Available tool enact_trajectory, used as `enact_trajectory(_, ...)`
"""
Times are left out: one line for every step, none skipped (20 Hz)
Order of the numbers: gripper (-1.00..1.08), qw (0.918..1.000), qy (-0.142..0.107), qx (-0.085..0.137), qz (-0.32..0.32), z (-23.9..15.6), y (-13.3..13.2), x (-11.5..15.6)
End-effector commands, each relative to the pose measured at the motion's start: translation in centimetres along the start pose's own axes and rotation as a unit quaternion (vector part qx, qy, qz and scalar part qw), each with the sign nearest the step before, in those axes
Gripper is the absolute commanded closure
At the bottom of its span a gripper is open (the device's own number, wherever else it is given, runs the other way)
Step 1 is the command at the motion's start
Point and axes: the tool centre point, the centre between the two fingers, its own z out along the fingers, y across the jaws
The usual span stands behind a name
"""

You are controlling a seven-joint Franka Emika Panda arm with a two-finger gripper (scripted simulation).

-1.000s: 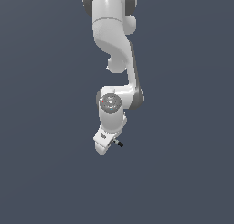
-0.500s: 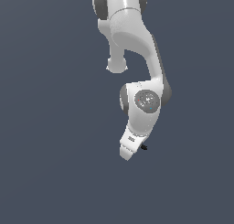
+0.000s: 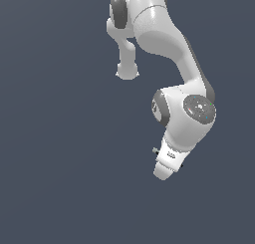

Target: Pick up the object and move it to a goal position.

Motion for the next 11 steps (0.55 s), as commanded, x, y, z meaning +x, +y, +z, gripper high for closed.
enact_trajectory(1.08,1.0000,0.000,0.000,0.001,-0.4,-0.2,0.9)
enact_trajectory(1.08,1.0000,0.000,0.000,0.001,-0.6,-0.2,1.2)
enact_trajectory(1.08,1.0000,0.000,0.000,0.001,-0.7,-0.3,1.5)
enact_trajectory(1.08,1.0000,0.000,0.000,0.001,-0.8,-0.3,1.7)
enact_trajectory(1.08,1.0000,0.000,0.000,0.001,-0.8,-0.3,1.9)
enact_trajectory(1.08,1.0000,0.000,0.000,0.001,-0.9,-0.4,2.0)
enact_trajectory(1.08,1.0000,0.000,0.000,0.001,-0.9,-0.4,2.2)
enact_trajectory(1.08,1.0000,0.000,0.000,0.001,-1.0,-0.4,2.3)
enact_trajectory(1.08,1.0000,0.000,0.000,0.001,-1.0,-0.4,2.3)
enact_trajectory(1.08,1.0000,0.000,0.000,0.001,-1.0,-0.4,2.4)
enact_trajectory(1.08,1.0000,0.000,0.000,0.001,-1.0,-0.4,2.4)
